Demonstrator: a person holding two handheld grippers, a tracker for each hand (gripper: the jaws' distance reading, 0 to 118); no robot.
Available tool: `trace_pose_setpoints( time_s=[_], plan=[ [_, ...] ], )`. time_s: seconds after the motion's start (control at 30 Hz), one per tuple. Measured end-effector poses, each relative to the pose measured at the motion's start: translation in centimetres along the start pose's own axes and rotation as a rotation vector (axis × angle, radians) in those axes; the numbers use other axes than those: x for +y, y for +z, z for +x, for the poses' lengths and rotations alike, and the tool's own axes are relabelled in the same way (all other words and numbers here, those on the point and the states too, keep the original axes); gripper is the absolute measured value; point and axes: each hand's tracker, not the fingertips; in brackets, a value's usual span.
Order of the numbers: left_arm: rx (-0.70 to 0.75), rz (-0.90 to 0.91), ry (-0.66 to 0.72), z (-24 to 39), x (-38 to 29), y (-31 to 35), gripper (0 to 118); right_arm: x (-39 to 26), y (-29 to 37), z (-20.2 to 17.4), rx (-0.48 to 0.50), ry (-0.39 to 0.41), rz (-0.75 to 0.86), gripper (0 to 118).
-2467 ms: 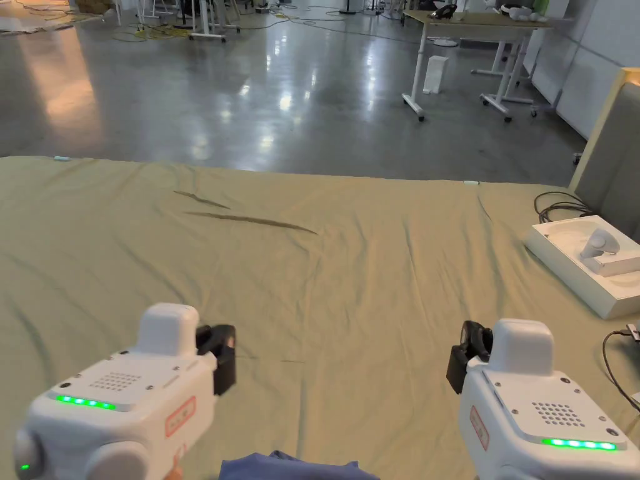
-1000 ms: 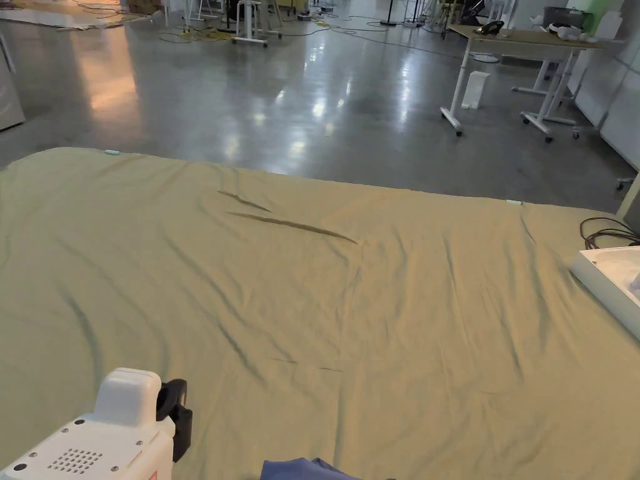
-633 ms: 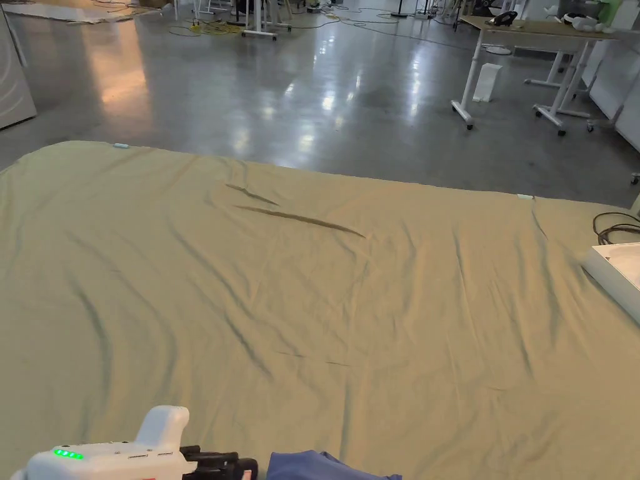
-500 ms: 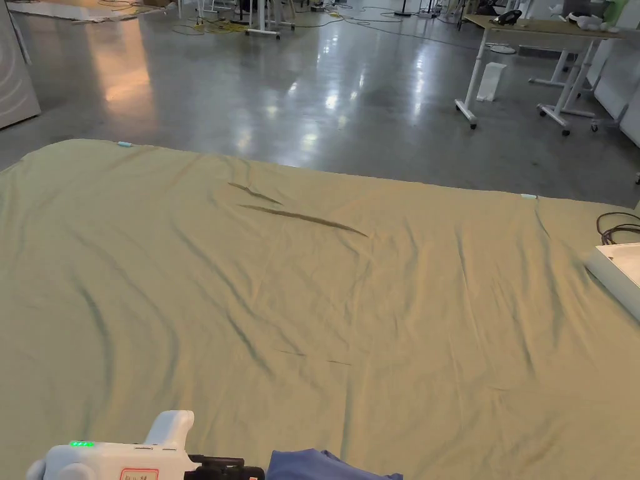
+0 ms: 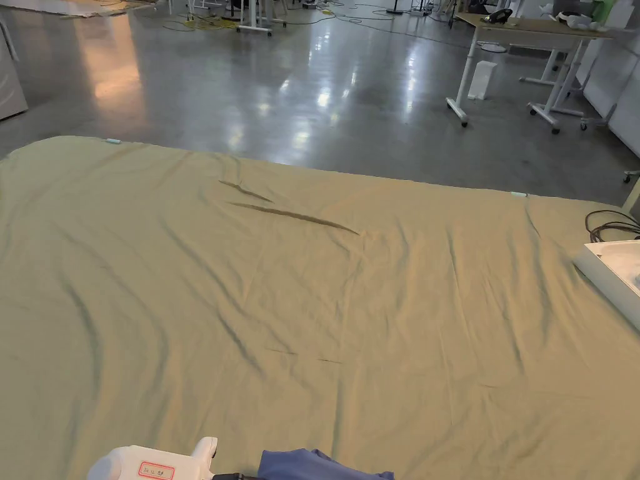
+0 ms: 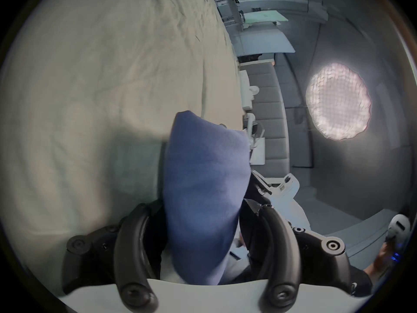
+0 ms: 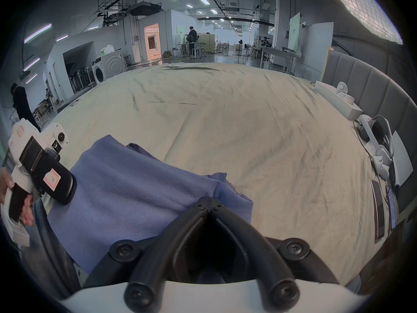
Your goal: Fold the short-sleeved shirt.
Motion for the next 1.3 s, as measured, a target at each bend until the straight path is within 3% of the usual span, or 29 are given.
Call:
trace_pose_setpoints(
  time_s=[0.33, 0.43, 0.47, 0.6, 0.8, 1.07, 1.3],
  plan=[
    [0.038, -0.001, -0.068, 0.4, 1.1, -2.2, 65, -0.1, -0.2, 0.1, -0.004, -0.013, -0.001, 0],
    [0.132, 0.049, -0.188, 1.4, 0.4, -2.1, 44, -0.1, -0.1, 0.3, -0.008, -0.024, 0.009, 0],
    [0.11, 0.046, -0.164, 1.5, 0.1, -2.1, 36, -0.1, 0.0, 0.4, -0.009, -0.029, 0.014, 0],
    [0.118, 0.09, -0.125, 1.1, -0.5, -1.8, 27, 0.2, -0.1, 0.9, -0.023, -0.051, 0.027, 0],
    [0.081, 0.111, -0.123, 2.9, -1.2, -0.5, 25, 1.5, 0.6, 1.6, -0.048, -0.048, 0.058, 0],
    [0.073, 0.133, -0.163, 6.8, 1.2, 8.3, 25, 9.5, 5.2, 4.8, -0.102, -0.053, 0.278, 0],
    [0.194, 0.146, -0.2, 7.9, 4.8, 19.3, 25, 17.0, 8.2, 7.5, -0.153, -0.086, 0.43, 0]
  ],
)
